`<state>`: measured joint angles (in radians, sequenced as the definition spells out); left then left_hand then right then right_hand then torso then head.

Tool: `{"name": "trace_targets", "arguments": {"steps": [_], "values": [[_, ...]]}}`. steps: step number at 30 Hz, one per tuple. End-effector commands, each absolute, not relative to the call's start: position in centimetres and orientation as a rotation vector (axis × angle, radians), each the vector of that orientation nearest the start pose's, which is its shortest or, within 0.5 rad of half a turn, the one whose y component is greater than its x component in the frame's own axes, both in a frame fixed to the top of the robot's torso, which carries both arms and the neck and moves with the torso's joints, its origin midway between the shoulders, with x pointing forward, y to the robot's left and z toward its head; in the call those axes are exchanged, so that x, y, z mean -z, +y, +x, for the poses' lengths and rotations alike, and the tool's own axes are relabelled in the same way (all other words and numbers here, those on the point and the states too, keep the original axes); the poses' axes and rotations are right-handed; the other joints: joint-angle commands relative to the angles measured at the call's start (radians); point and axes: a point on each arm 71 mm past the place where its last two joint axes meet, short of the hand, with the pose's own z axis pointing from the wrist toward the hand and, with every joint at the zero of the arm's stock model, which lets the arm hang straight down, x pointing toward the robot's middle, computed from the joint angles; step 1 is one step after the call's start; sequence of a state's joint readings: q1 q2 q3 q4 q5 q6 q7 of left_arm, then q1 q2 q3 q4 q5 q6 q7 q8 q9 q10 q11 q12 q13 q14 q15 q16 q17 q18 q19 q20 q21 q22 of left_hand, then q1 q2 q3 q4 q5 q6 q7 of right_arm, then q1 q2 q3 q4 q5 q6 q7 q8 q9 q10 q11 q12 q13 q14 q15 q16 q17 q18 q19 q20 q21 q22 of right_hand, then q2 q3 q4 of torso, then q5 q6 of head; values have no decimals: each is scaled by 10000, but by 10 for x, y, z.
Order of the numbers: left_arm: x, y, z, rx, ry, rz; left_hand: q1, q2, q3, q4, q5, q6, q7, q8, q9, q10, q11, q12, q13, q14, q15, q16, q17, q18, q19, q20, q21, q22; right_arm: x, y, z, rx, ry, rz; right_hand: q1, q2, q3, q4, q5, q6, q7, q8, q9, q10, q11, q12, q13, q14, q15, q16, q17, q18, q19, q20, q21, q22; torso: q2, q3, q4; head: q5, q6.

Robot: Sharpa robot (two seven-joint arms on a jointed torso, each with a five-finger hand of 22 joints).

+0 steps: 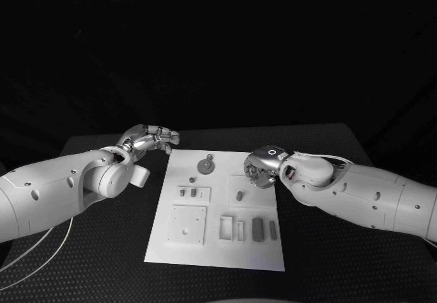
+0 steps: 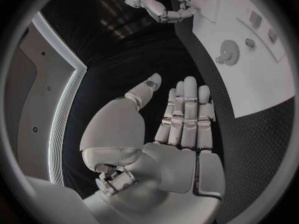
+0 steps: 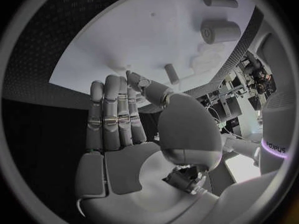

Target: Assemble the parts on the task board

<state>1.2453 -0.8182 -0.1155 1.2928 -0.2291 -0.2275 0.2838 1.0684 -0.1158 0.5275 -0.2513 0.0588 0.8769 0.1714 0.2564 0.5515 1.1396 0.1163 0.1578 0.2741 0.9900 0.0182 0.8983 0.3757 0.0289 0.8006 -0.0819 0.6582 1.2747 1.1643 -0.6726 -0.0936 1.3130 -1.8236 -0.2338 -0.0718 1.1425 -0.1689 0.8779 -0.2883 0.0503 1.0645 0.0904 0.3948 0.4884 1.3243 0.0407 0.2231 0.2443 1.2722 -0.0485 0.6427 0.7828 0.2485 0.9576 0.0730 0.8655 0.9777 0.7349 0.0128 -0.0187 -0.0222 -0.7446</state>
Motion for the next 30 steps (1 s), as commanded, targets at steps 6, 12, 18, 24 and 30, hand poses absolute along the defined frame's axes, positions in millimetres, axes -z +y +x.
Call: {"name": "trace_targets", "arguments": {"steps": [6, 12, 18, 24, 30], "values": [[198, 262, 526, 12789, 15736, -9299, -42, 8, -47, 1, 15, -51, 3, -26, -14, -33, 12, -4, -14, 18, 11, -37, 16, 166, 62, 16, 2, 18, 225, -171, 501, -5189, 17200, -4990, -18, -83, 52, 17, -2, 40, 2, 32, 26, 83, -8, 48, 17, 15, -66, 62, 31, 133, 63, 11, 71, 16, -3, -3, 3, 25, -12], [198, 265, 526, 12714, 15666, -9315, -44, 6, -47, 5, 15, -55, 4, -26, -15, -37, 13, -3, -14, 17, 12, -39, 20, 167, 62, 17, 0, 19, 210, -165, 499, -6470, 16699, -4002, -52, -45, 47, 19, 7, 28, 8, 21, 45, 75, -4, 34, 47, 7, -70, 55, 59, 133, 67, 8, 79, 26, -9, -8, -9, 120, 16], [198, 266, 528, 12672, 15594, -9380, -44, 6, -47, 7, 15, -56, 5, -25, -15, -37, 13, -1, -14, 17, 13, -40, 24, 167, 63, 18, -2, 21, 204, -144, 491, -7305, 16295, -3991, -74, -12, 34, 11, 16, 16, 13, 9, 59, 68, -2, 20, 71, 3, -72, 47, 79, 133, 69, 4, 84, 31, -6, -5, -2, 300, 74], [198, 265, 530, 12631, 15493, -9442, -43, 4, -46, 9, 15, -55, 5, -22, -15, -37, 13, 3, -14, 17, 13, -41, 28, 168, 62, 18, -4, 23, 201, -110, 482, -7882, 15979, -4627, -79, 8, 26, 4, 22, 12, 14, 3, 70, 66, -2, 12, 89, 3, -73, 42, 93, 133, 69, 0, 87, 36, -21, -31, 5, 530, 77], [198, 262, 533, 12647, 15396, -9467, -40, 4, -43, 11, 16, -50, 3, -17, -13, -32, 10, 9, -13, 17, 13, -43, 33, 169, 61, 19, -7, 26, 206, -79, 471, -8249, 15839, -5420, -87, 25, 16, 2, 23, 6, 17, -4, 80, 63, -1, 4, 105, 2, -72, 37, 105, 133, 69, -2, 90, 40, -18, -42, 22, 849, 55]]}}
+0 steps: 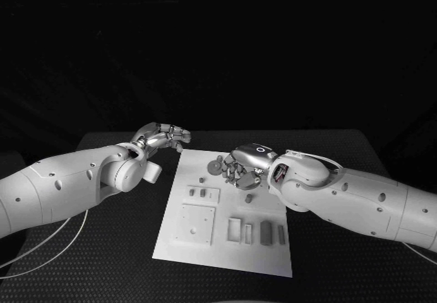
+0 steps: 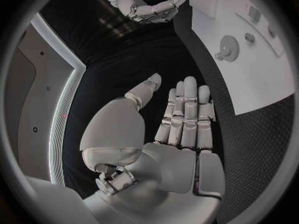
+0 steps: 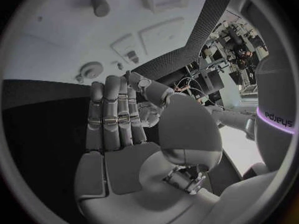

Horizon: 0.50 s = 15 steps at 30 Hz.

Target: Assemble the parts on the task board

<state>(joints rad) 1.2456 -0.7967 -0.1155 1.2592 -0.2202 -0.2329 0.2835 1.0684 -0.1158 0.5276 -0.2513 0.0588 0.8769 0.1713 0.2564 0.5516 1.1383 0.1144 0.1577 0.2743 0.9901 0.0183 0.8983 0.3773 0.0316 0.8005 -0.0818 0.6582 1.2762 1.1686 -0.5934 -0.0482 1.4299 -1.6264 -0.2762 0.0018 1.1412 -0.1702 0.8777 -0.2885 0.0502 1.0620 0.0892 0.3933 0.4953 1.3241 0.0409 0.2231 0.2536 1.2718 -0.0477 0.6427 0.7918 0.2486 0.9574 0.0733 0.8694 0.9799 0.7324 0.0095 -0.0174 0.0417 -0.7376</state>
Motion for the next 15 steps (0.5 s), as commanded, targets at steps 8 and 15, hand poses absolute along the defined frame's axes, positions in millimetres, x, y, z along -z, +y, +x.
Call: {"name": "trace_targets", "arguments": {"steps": [8, 15], "values": [[196, 256, 536, 12711, 15358, -9451, -38, -1, -41, 18, 16, -35, -3, -1, -11, -3, 22, 26, -10, 10, 14, -50, 27, 142, 55, 22, -16, 15, 236, -49, 452, -8420, 16139, -6486, -77, 58, 11, 1, 27, 24, 30, 4, 22, 62, -2, -5, 29, 5, -80, 29, 27, 132, 70, -8, 52, 22, 14, -12, 9, 548, -99], [196, 251, 537, 12779, 15385, -9414, -39, -4, -40, 23, 16, -32, -5, 3, -10, 0, 21, 32, -9, 8, 15, -54, 31, 141, 52, 24, -20, 18, 256, -31, 434, -8630, 16334, -7195, -76, 64, 8, -3, 28, 23, 31, 1, 29, 61, -3, -10, 40, 5, -79, 25, 34, 132, 69, -10, 54, 24, 26, -12, 13, 657, -187]]}}
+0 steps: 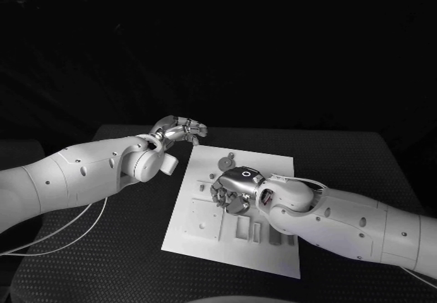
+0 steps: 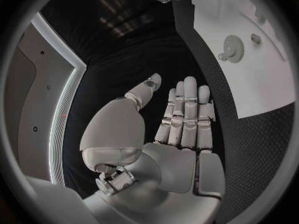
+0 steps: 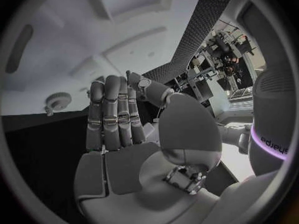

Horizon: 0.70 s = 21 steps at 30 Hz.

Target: Assemble the parts on the task board

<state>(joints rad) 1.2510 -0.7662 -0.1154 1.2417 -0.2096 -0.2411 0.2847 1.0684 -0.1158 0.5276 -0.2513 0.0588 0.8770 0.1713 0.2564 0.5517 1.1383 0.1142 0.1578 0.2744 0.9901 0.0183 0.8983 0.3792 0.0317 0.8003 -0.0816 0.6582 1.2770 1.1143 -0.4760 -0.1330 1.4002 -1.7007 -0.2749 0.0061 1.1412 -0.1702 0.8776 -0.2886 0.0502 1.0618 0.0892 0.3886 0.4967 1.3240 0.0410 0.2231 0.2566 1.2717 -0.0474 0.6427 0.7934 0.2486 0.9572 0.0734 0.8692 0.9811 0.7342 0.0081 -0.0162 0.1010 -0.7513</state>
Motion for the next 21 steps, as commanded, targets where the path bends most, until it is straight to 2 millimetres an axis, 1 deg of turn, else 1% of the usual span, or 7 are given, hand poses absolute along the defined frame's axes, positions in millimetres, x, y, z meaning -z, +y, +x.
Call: {"name": "trace_targets", "arguments": {"steps": [1, 3, 10, 14, 16, 18, 21], "values": [[196, 251, 537, 12783, 15386, -9411, -39, -4, -40, 24, 16, -32, -5, 4, -11, 0, 23, 33, -10, 8, 15, -54, 12, 140, 53, 22, -21, 10, 258, -29, 433, -8626, 16329, -7238, -75, 67, 9, -1, 29, 25, 31, 47, 16, 62, -3, -10, 12, 7, -83, 25, 20, 132, 71, -11, 57, 13, 6, 8, 3, 86, -73], [196, 250, 537, 12806, 15399, -9403, -39, -7, -40, 25, 16, -32, -5, 4, -11, 0, 22, 34, -10, 7, 15, -55, 14, 140, 52, 22, -22, 11, 261, -28, 432, -8590, 16346, -7304, -76, 70, 7, -1, 29, 24, 32, 46, 18, 62, -3, -11, 15, 8, -83, 24, 22, 132, 70, -12, 58, 14, 5, 16, -1, 98, -93], [196, 248, 536, 12865, 15432, -9389, -40, -10, -40, 29, 16, -32, -6, 6, -11, -1, 22, 37, -10, 4, 16, -58, 17, 139, 50, 24, -25, 13, 268, -25, 432, -8537, 16476, -7370, -77, 76, 3, -2, 29, 24, 32, 43, 25, 63, -3, -15, 26, 10, -83, 21, 29, 132, 71, -13, 61, 18, 5, 3, -7, 156, -174], [196, 247, 536, 12898, 15455, -9380, -41, -11, -39, 31, 15, -33, -6, 7, -11, -1, 22, 38, -10, 3, 17, -60, 19, 139, 49, 24, -26, 14, 270, -22, 430, -8599, 16493, -7436, -79, 78, 0, -1, 32, 23, 32, 42, 28, 63, -3, -17, 31, 12, -83, 20, 32, 132, 72, -14, 62, 19, 3, 12, -19, 177, -202], [196, 246, 536, 12919, 15464, -9371, -42, -13, -40, 32, 15, -33, -6, 8, -11, -2, 22, 38, -10, 2, 17, -61, 20, 139, 48, 24, -27, 15, 271, -21, 429, -8578, 16512, -7505, -80, 78, -1, -1, 32, 23, 32, 41, 30, 64, -3, -18, 33, 12, -83, 19, 34, 132, 73, -14, 63, 20, 3, 13, -19, 175, -204], [196, 245, 536, 12948, 15479, -9360, -42, -13, -39, 34, 15, -34, -6, 8, -12, -2, 22, 39, -10, 2, 17, -62, 21, 139, 48, 25, -28, 16, 272, -21, 429, -8542, 16515, -7509, -81, 79, -1, -1, 33, 23, 32, 41, 31, 64, -3, -18, 35, 13, -83, 18, 35, 132, 73, -14, 63, 20, 2, 11, -17, 95, -194], [196, 244, 536, 12955, 15491, -9362, -43, -12, -39, 36, 15, -35, -6, 8, -12, -3, 23, 40, -10, 1, 17, -63, 22, 138, 47, 25, -29, 16, 276, -21, 430, -8480, 16552, -7517, -82, 81, -2, -1, 34, 23, 32, 40, 33, 64, -4, -19, 39, 13, -83, 17, 37, 132, 73, -14, 64, 21, 3, 11, -18, 89, -184]]}}
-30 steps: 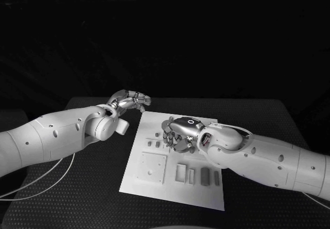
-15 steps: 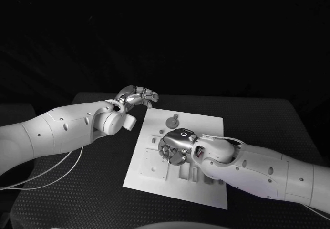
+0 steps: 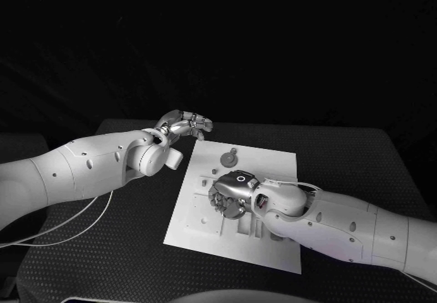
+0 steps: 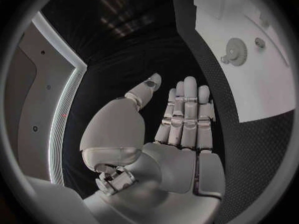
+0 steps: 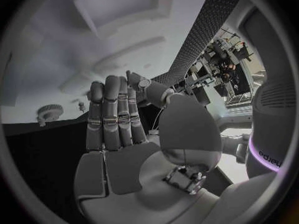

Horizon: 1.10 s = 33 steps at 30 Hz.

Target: Assemble the parts on the task board

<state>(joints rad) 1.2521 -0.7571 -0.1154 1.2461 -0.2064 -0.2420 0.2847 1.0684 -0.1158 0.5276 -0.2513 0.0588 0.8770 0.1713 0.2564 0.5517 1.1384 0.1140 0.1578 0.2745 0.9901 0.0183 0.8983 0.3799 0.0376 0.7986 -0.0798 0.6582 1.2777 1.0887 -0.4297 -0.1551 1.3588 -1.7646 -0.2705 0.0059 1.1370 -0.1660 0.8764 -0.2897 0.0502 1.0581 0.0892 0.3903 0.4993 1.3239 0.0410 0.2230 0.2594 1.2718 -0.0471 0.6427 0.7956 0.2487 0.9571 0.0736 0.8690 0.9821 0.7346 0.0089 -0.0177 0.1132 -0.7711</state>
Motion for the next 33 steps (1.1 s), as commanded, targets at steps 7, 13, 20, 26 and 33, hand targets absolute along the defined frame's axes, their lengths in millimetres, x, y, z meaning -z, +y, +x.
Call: {"name": "trace_targets", "arguments": {"steps": [7, 13, 20, 26, 33], "values": [[196, 244, 536, 12961, 15496, -9360, -44, -15, -39, 40, 14, -38, -5, 9, -13, -7, 26, 41, -12, -2, 19, -66, 18, 79, 62, 8, -32, 12, 282, -20, 427, -8478, 16654, -7557, -43, 46, 6, 11, 34, 61, 32, 20, 14, 66, -4, -23, 20, 15, -87, 15, 21, 131, 76, -17, 68, 14, 2, 12, 2, 40, -49], [196, 244, 536, 12976, 15515, -9359, -46, -13, -39, 44, 13, -40, -4, 9, -14, -10, 27, 41, -12, -3, 19, -68, 21, 79, 61, 9, -33, 14, 283, -19, 429, -8364, 16643, -7629, -44, 52, 5, 11, 34, 60, 32, 18, 18, 66, -4, -26, 27, 16, -87, 13, 25, 131, 77, -18, 71, 16, -2, 16, -15, 69, -79], [196, 243, 536, 12998, 15544, -9356, -48, -17, -40, 48, 12, -44, -3, 9, -15, -15, 29, 42, -13, -6, 20, -71, 24, 79, 59, 10, -36, 16, 285, -20, 430, -8191, 16664, -7706, -45, 53, 3, 9, 33, 60, 33, 16, 23, 66, -5, -29, 35, 18, -88, 10, 30, 131, 78, -19, 73, 18, -7, 16, -15, 60, -80], [196, 242, 536, 13017, 15585, -9358, -49, -20, -40, 51, 12, -49, -2, 9, -16, -20, 30, 42, -14, -8, 21, -74, 27, 78, 57, 11, -39, 18, 285, -20, 431, -7946, 16546, -7840, -43, 54, 2, 7, 32, 60, 32, 14, 29, 67, -6, -32, 44, 21, -88, 8, 36, 131, 79, -21, 76, 21, -5, 16, -23, 55, -73], [196, 243, 536, 12992, 15588, -9373, -52, -20, -41, 55, 11, -53, 0, 8, -17, -25, 32, 41, -16, -10, 23, -77, 30, 78, 56, 12, -41, 20, 286, -17, 428, -7970, 16714, -8039, -38, 52, 4, 5, 31, 62, 30, 13, 34, 69, -7, -34, 51, 23, -89, 6, 40, 131, 80, -24, 78, 23, -4, 11, -16, 34, -92]]}}
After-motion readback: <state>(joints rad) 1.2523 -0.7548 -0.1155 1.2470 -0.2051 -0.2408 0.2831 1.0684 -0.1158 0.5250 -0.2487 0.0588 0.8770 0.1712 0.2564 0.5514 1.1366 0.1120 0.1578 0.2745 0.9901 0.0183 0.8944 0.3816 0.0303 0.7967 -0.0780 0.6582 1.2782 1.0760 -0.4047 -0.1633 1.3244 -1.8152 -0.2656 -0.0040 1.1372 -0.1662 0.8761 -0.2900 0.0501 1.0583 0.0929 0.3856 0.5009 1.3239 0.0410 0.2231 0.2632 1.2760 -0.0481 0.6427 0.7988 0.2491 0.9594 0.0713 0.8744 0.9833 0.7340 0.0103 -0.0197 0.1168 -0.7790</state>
